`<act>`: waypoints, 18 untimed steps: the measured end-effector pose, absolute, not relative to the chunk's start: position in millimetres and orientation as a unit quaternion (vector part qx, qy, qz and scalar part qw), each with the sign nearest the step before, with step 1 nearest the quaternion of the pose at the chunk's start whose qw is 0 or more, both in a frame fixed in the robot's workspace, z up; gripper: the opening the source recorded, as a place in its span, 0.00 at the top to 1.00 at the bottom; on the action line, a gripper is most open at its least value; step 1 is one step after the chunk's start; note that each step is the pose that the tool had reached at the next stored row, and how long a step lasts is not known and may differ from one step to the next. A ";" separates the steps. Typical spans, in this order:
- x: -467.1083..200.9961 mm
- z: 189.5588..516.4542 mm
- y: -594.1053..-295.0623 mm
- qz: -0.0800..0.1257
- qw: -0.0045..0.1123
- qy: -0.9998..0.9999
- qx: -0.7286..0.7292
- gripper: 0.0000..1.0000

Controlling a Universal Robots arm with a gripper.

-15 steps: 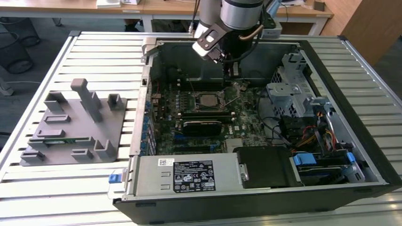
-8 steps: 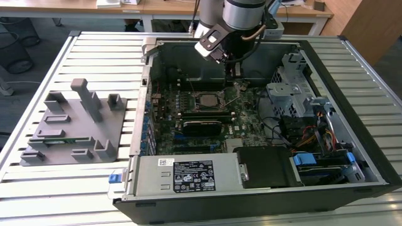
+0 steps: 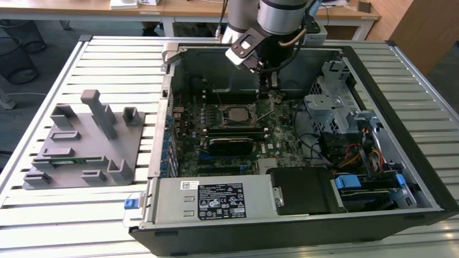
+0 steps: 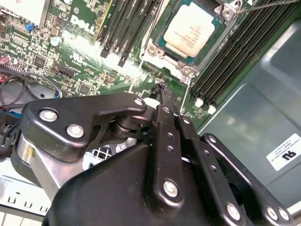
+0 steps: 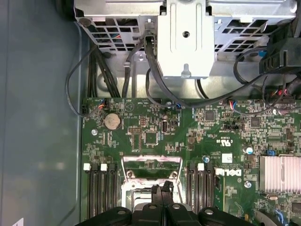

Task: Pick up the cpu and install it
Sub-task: 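Close the cpu cover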

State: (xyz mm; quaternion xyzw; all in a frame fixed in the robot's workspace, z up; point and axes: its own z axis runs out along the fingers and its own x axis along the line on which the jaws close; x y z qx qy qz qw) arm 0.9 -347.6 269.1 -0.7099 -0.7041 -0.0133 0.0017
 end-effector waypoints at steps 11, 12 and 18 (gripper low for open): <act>13.1 268.1 -347.0 -0.013 0.002 -0.704 -0.710 0.89; 14.0 268.0 -346.4 -0.013 0.002 -0.704 -0.710 0.89; 15.8 267.1 -342.1 -0.013 0.002 -0.706 -0.708 0.89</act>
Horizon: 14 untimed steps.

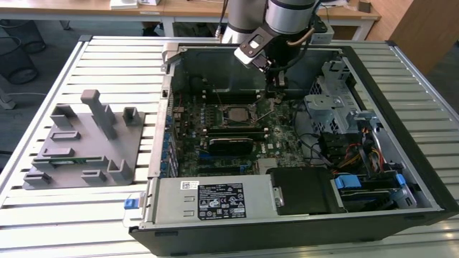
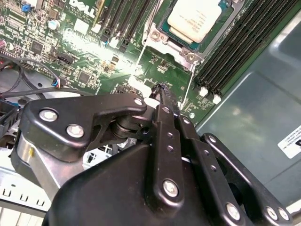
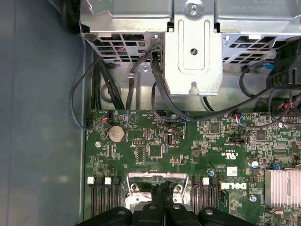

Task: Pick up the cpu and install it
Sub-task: 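Close the cpu cover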

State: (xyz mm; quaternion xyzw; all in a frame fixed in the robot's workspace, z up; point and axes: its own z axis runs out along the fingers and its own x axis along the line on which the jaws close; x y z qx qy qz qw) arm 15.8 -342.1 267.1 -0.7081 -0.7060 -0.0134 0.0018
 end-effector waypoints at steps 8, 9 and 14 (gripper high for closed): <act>17.8 266.3 -342.0 -0.013 0.002 -0.706 -0.708 0.89; 18.8 266.2 -341.9 -0.013 0.002 -0.706 -0.708 0.89; 25.4 265.0 -339.2 -0.013 0.002 -0.706 -0.708 0.89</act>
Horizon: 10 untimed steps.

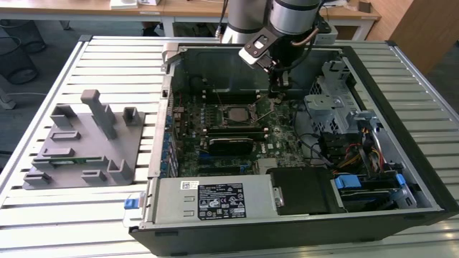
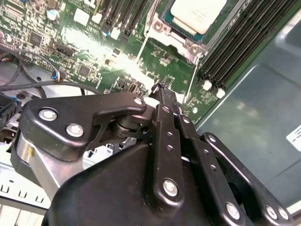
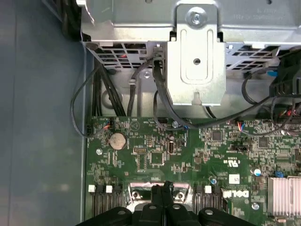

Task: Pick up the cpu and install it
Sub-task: 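Close the cpu cover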

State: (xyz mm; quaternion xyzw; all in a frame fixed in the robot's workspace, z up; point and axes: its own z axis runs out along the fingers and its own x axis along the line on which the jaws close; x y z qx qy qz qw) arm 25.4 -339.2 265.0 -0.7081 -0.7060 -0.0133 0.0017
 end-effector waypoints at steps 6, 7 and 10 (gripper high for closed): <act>31.0 261.9 -335.9 -0.012 0.003 -0.708 -0.706 0.89; 32.7 261.6 -335.9 -0.012 0.003 -0.708 -0.706 0.89; 38.1 260.6 -335.8 -0.012 0.003 -0.708 -0.706 0.89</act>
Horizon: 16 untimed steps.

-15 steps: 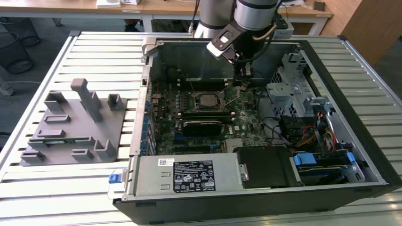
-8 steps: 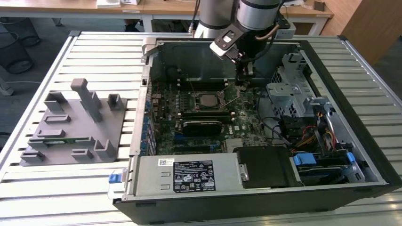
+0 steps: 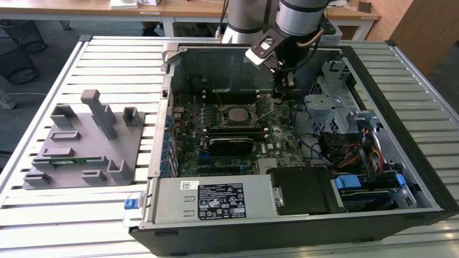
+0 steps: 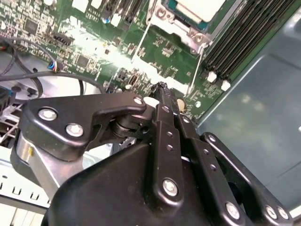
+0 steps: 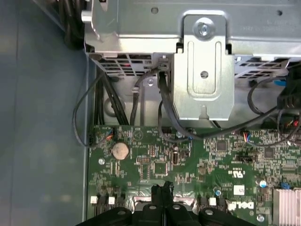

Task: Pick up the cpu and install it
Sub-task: 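Close the cpu cover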

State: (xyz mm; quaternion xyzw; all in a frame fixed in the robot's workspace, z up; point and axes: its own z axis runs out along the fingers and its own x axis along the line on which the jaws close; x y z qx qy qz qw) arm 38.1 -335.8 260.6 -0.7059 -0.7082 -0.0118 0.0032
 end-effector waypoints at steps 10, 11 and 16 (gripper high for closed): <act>44.2 253.6 -335.8 -0.012 0.003 -0.708 -0.706 0.89; 45.1 253.0 -335.8 -0.012 0.003 -0.708 -0.706 0.89; 48.0 250.0 -335.8 -0.012 0.003 -0.708 -0.706 0.89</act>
